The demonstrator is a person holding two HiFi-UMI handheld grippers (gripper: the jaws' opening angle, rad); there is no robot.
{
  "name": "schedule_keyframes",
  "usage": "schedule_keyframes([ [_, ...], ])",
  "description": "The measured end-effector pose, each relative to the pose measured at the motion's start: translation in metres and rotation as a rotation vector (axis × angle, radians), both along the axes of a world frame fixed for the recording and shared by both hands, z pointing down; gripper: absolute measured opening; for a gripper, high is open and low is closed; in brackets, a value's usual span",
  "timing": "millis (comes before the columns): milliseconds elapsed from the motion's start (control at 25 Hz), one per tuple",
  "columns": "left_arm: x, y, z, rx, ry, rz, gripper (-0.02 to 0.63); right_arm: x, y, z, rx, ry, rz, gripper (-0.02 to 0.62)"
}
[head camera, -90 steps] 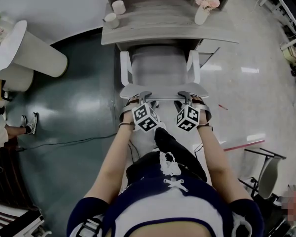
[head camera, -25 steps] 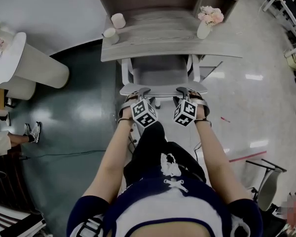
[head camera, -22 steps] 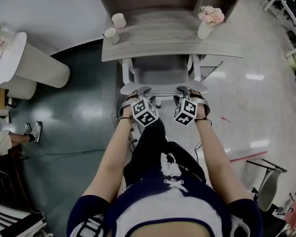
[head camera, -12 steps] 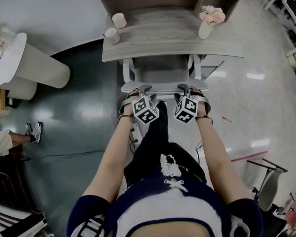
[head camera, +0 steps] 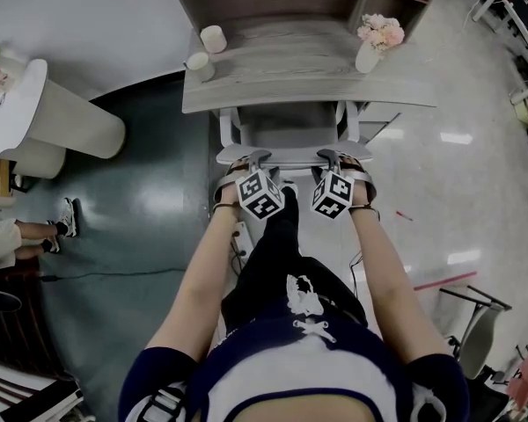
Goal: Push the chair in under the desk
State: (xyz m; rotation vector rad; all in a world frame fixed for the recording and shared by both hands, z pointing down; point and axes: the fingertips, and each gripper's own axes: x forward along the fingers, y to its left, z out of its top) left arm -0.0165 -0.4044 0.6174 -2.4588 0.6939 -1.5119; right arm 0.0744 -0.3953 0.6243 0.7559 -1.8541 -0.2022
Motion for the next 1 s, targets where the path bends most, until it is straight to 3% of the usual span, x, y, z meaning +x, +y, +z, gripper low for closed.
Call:
schedule_keyframes([
  [560, 0.001, -0.005, 0.001, 0.039, -0.015, 0.01, 0.167, 0.001, -0.005, 0.001, 0.011, -0.002, 0.01, 0.14],
  [800, 0.001, -0.002, 0.001, 0.005, -0.014, -0.036, 0.169, 0.001, 0.0, -0.003, -0.009, -0.01, 0.06, 0.143],
  [880, 0.0, 0.0, -0.008, 0.02, 0.006, -0.053, 0.169, 0.0, 0.003, -0.015, 0.028, -0.052, 0.083, 0.143],
  [1000, -0.003, 0.002, -0.03, 0.035, 0.114, -0.116, 0.167, -0.005, 0.009, -0.04, 0.092, -0.165, 0.127, 0.133],
])
